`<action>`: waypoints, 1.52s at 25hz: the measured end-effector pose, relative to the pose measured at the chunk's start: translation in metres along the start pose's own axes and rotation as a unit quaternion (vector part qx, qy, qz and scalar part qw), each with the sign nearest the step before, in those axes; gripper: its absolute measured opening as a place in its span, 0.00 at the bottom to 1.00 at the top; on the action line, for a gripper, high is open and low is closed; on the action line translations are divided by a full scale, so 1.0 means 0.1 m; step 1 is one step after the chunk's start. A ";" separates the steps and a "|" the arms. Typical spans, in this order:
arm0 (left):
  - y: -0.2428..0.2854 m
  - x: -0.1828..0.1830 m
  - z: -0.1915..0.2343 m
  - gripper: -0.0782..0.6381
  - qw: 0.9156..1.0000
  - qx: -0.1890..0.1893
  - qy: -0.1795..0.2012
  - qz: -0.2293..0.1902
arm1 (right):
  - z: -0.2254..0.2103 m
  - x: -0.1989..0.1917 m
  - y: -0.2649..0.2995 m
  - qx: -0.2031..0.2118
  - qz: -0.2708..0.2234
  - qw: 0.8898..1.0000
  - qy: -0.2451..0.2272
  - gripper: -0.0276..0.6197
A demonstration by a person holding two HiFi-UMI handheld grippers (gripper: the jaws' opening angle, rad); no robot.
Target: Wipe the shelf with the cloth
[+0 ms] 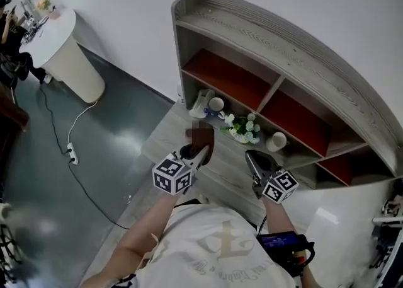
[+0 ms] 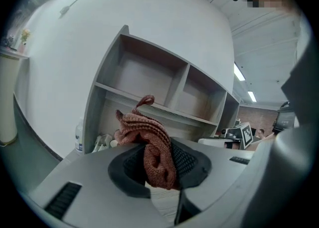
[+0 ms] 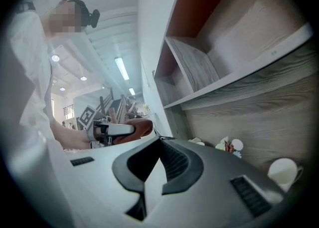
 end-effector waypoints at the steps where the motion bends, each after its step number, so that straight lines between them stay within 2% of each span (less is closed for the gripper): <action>1: 0.04 0.02 0.02 0.24 1.000 -0.007 0.002 0.002 | 0.00 0.03 0.02 -0.004 -0.004 1.000 -0.001 0.05; 9: 0.43 0.50 0.13 0.24 0.997 -0.068 0.034 0.007 | -0.10 0.24 0.11 -0.028 -0.019 0.999 -0.011 0.05; 12: 0.61 0.77 0.14 0.24 0.994 -0.093 0.048 0.020 | -0.10 0.25 0.15 -0.032 -0.019 0.999 -0.010 0.05; 15: 0.79 1.05 0.11 0.24 0.990 -0.107 0.079 0.042 | -0.10 0.24 0.16 -0.036 -0.018 0.999 -0.007 0.05; 21: 1.23 1.39 0.05 0.24 0.975 -0.108 0.161 0.110 | -0.15 0.21 0.09 -0.048 -0.026 0.999 0.002 0.05; 24: 1.43 1.50 0.02 0.25 0.967 -0.111 0.189 0.128 | -0.19 0.18 0.06 -0.053 -0.028 0.998 0.006 0.05; 33: 1.95 1.59 -0.02 0.24 0.951 -0.103 0.225 0.186 | -0.26 0.10 -0.05 -0.066 -0.032 0.997 0.010 0.05; 38: 2.14 1.56 -0.01 0.24 0.932 -0.110 0.253 0.234 | -0.26 0.08 -0.18 -0.080 -0.030 0.996 0.014 0.05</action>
Point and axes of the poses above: the fingertips, and each gripper's own axes: y forward along the fingers, z to its left, x out of its top, the point moved 8 cm from there along -y, backward along the fingers, and after that the axes turned 11 degrees about -x, right-handed, at the moved point
